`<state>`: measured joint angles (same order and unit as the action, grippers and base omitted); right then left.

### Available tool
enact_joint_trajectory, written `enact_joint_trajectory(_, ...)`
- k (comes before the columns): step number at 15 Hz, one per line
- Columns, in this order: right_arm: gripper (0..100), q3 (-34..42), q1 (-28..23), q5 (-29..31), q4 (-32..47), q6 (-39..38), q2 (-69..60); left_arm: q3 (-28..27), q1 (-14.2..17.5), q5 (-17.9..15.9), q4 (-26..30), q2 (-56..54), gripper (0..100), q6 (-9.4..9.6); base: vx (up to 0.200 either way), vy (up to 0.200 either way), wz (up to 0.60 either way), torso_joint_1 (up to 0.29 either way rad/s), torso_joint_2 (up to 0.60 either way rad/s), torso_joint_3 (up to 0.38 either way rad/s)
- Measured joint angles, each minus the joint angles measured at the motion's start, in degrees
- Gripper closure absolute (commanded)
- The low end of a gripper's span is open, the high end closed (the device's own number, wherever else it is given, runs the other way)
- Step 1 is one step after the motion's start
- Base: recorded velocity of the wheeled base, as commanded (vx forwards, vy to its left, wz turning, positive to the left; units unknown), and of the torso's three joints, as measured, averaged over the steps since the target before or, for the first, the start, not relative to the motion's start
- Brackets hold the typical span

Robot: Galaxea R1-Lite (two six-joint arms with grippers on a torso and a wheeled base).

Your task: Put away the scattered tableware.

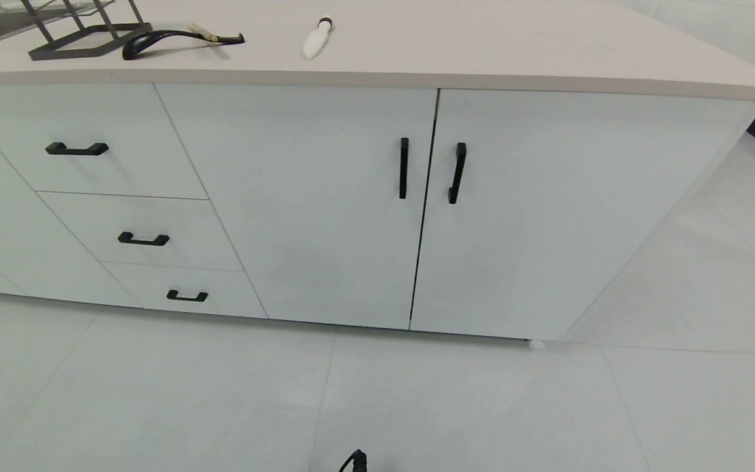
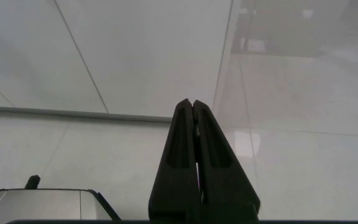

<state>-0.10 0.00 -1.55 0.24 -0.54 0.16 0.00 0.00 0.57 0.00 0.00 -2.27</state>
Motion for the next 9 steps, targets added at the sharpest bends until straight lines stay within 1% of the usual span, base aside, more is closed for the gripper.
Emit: enact_joint_trajectory(9,100,0.0,0.0,0.0,0.0,0.0,0.0,0.0,0.0,0.0,0.0,0.0,0,-0.07,0.000,0.200,0.00,0.001,0.00,0.001)
